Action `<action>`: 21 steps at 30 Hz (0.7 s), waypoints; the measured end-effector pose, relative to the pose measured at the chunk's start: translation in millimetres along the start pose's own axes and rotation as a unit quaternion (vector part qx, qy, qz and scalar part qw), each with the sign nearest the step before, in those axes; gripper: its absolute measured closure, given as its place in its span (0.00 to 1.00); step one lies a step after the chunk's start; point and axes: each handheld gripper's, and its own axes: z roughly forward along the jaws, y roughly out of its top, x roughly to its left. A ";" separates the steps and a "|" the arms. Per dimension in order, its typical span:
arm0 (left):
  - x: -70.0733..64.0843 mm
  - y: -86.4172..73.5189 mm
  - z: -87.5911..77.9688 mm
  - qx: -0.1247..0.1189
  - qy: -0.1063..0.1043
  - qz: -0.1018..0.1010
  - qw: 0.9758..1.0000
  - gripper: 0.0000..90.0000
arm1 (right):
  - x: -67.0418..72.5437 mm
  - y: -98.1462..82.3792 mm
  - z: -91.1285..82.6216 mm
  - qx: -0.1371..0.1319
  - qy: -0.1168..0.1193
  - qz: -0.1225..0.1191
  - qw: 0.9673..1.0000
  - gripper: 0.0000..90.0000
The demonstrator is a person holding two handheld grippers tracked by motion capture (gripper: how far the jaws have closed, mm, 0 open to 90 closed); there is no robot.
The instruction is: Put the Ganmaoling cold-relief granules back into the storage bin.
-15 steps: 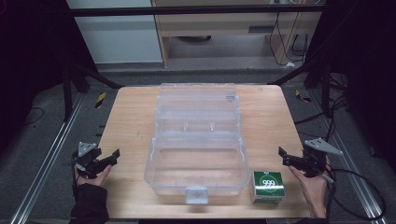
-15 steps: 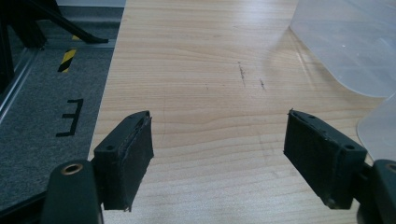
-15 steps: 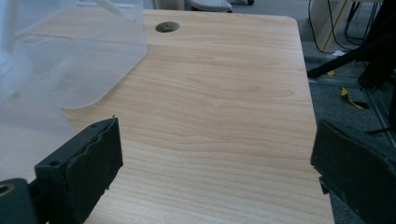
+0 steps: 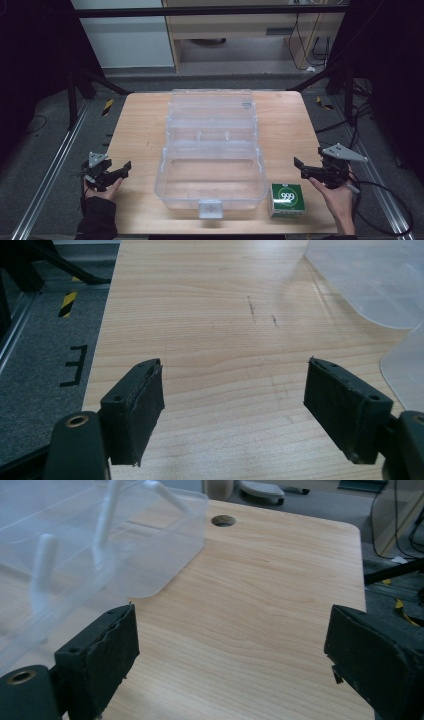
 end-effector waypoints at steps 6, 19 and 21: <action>-4.7 -1.3 3.3 0.007 -0.002 0.012 1.000 0.26 | 13.3 12.6 -5.8 0.009 0.018 -0.028 0.999 0.11; -9.2 -4.3 9.1 0.020 -0.002 0.027 0.999 0.26 | 34.4 49.2 -13.9 0.024 0.050 -0.105 0.993 0.11; -9.7 -4.8 9.7 0.021 -0.003 0.027 0.999 0.26 | 35.4 52.5 -14.6 0.030 0.061 -0.112 0.991 0.11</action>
